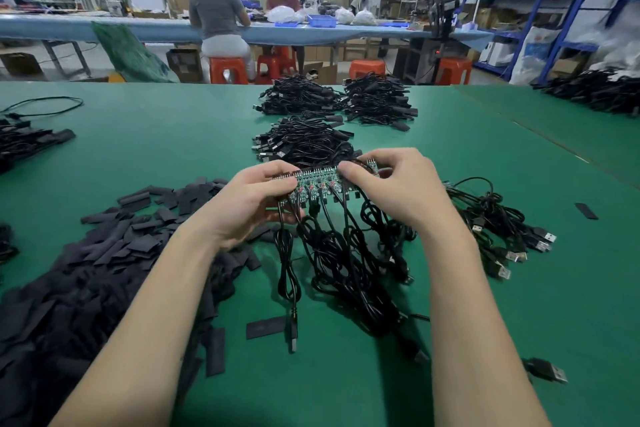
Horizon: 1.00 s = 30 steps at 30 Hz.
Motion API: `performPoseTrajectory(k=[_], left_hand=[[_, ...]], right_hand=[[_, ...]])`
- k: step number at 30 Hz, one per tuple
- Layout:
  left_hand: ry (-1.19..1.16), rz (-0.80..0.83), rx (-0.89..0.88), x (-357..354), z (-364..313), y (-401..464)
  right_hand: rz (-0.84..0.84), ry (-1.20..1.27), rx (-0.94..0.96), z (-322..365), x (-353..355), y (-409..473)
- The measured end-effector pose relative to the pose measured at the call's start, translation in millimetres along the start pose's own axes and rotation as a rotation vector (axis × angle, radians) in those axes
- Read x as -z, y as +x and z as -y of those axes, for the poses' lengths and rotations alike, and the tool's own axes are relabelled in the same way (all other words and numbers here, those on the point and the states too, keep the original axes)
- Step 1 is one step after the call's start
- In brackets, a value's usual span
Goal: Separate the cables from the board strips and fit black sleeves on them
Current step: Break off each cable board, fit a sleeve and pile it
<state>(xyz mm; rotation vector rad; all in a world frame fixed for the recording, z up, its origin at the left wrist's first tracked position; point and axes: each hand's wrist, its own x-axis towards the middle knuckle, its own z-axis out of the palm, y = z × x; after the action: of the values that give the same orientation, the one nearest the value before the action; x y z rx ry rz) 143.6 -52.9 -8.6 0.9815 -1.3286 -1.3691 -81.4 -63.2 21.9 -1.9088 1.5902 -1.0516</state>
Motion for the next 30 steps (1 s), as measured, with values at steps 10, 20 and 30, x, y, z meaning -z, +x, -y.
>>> performPoseTrajectory(k=[10, 20, 30], left_hand=[[0.212, 0.013, 0.027, 16.8, -4.8, -10.3], [0.334, -0.176, 0.108, 30.9, -5.6, -8.6], [0.368, -0.168, 0.087, 36.3, -8.3, -11.6]], right_hand=[[0.145, 0.122, -0.02, 10.4, -20.2, -0.3], [0.315, 0.762, 0.094, 13.9, -18.2, -4.1], [0.115, 0.521, -0.099, -11.0, -27.5, 1.2]])
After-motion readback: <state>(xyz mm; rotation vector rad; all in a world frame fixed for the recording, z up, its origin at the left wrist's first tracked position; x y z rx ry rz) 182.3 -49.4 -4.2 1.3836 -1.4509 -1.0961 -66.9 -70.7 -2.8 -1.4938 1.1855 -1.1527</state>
